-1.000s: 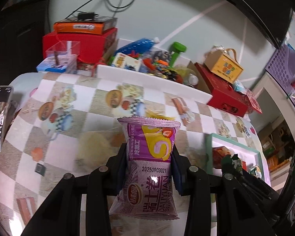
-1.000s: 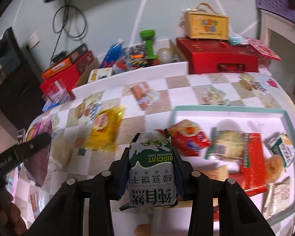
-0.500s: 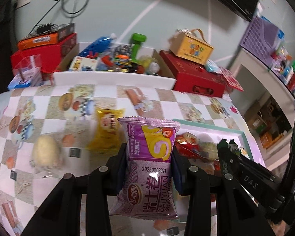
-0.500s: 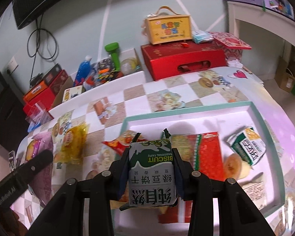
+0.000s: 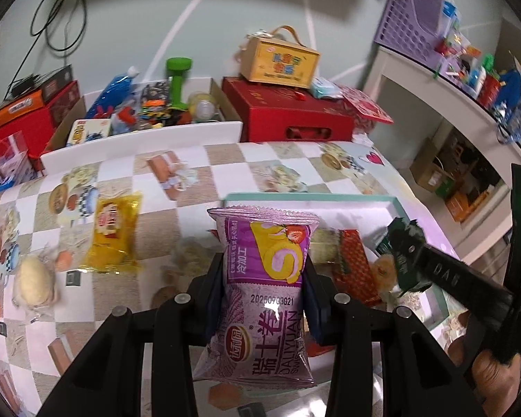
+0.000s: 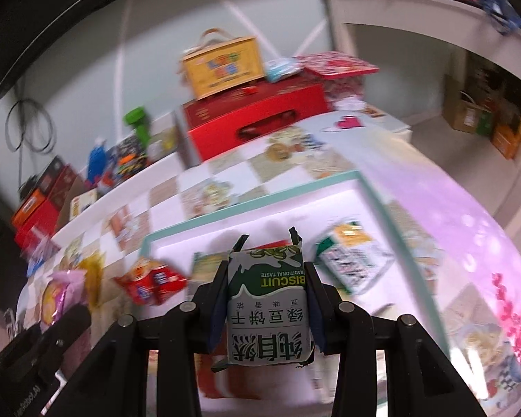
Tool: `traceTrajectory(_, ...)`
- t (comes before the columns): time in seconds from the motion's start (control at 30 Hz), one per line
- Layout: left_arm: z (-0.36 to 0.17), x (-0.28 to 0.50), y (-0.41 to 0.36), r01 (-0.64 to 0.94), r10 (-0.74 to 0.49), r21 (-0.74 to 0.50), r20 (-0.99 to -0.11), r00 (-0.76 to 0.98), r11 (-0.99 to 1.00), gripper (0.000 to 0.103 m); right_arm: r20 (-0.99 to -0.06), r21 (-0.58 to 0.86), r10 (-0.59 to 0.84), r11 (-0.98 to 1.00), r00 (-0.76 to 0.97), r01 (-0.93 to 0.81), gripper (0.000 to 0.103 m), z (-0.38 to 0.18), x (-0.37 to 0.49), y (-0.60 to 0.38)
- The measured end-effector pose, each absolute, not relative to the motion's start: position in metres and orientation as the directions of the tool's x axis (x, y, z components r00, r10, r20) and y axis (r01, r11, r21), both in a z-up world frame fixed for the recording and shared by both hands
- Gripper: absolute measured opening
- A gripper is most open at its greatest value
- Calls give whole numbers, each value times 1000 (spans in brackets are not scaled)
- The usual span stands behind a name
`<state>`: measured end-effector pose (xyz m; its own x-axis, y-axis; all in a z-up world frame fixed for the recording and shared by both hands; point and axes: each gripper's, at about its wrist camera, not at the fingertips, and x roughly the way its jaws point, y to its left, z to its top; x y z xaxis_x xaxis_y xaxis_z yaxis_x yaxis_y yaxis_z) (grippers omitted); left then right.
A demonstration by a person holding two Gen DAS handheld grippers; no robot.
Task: Organize snacks
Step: 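Carry the purple packet with the left tool while the right tool carries the biscuit packet to the tray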
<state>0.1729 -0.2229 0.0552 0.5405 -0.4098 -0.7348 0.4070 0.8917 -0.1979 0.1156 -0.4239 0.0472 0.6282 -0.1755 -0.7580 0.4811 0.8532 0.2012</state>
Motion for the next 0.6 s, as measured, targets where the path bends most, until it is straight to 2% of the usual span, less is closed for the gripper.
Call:
traceTrajectory(0.27, 45, 165, -258, 463, -420, -172, -751, 510, 869, 42, -758, 210, -255, 776, 601, 595, 42, 48, 88, -471)
traceTrajectory(0.6, 32, 167, -286, 503, -437, -164, -752, 493, 849, 42, -789, 209, -248, 752, 562, 625, 42, 33, 86, -490)
